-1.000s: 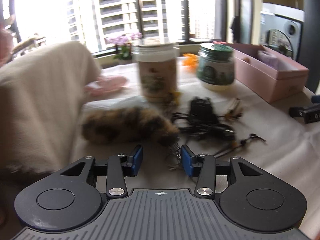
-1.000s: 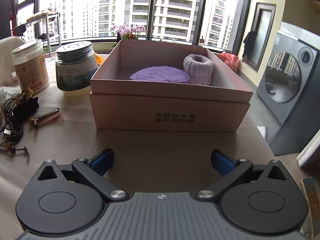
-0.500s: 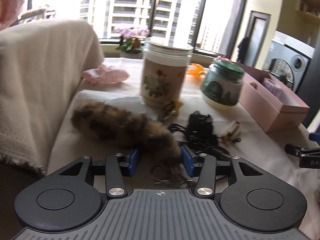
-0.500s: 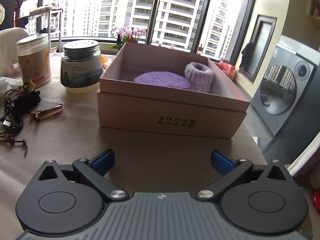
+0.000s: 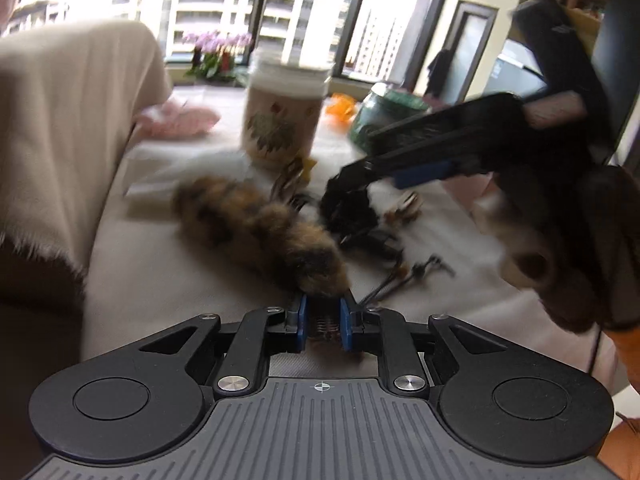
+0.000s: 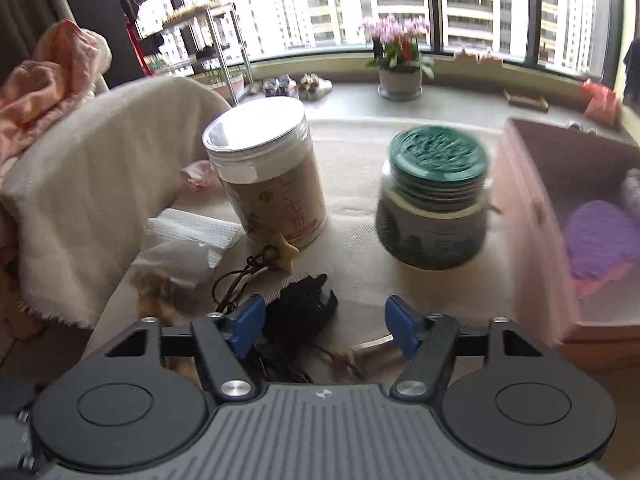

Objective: Organize soft objects
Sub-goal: 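Grasp the furry tail with the left gripper while the right grasps the black clip, then drop the furry tail into the pink box with the left gripper while the right drops the clip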

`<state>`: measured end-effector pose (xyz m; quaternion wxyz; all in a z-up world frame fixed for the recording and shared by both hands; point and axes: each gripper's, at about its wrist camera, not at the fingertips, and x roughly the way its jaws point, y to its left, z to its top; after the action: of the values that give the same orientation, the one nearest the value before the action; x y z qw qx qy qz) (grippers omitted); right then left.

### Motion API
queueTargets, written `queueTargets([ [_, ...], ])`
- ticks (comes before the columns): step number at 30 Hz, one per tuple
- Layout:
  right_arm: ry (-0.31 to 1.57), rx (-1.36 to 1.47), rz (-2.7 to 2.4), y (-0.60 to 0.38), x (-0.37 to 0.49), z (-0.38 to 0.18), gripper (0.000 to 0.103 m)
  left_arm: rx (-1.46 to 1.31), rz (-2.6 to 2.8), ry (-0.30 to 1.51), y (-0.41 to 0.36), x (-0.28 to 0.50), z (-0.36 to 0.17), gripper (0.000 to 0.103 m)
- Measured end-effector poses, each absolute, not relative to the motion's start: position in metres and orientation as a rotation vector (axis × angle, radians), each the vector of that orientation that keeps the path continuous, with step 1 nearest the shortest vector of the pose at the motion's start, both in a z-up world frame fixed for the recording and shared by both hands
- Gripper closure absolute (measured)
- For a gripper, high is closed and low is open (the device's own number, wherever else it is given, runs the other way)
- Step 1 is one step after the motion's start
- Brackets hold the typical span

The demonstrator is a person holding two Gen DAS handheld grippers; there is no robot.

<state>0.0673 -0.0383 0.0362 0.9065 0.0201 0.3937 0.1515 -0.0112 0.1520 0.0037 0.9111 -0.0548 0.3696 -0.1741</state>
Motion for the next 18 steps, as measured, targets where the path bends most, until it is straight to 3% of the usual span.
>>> queueTargets([
  [2, 0.866, 0.050, 0.317, -0.031, 0.081, 0.024, 0.049, -0.144, -0.373, 0.763, 0.157, -0.010, 0.002, 0.083],
  [5, 0.828, -0.006, 0.335, -0.020, 0.077, 0.026, 0.071, -0.205, -0.375, 0.765, 0.161, -0.008, -0.001, 0.082],
  [13, 0.657, -0.009, 0.346, -0.076, 0.010, 0.078, 0.071, -0.155, -0.364, 0.731, 0.153, -0.018, 0.001, 0.087],
  [18, 0.576, -0.082, 0.227, -0.128, -0.048, 0.092, 0.071, -0.062, -0.507, 0.652, 0.128, -0.041, 0.036, 0.088],
])
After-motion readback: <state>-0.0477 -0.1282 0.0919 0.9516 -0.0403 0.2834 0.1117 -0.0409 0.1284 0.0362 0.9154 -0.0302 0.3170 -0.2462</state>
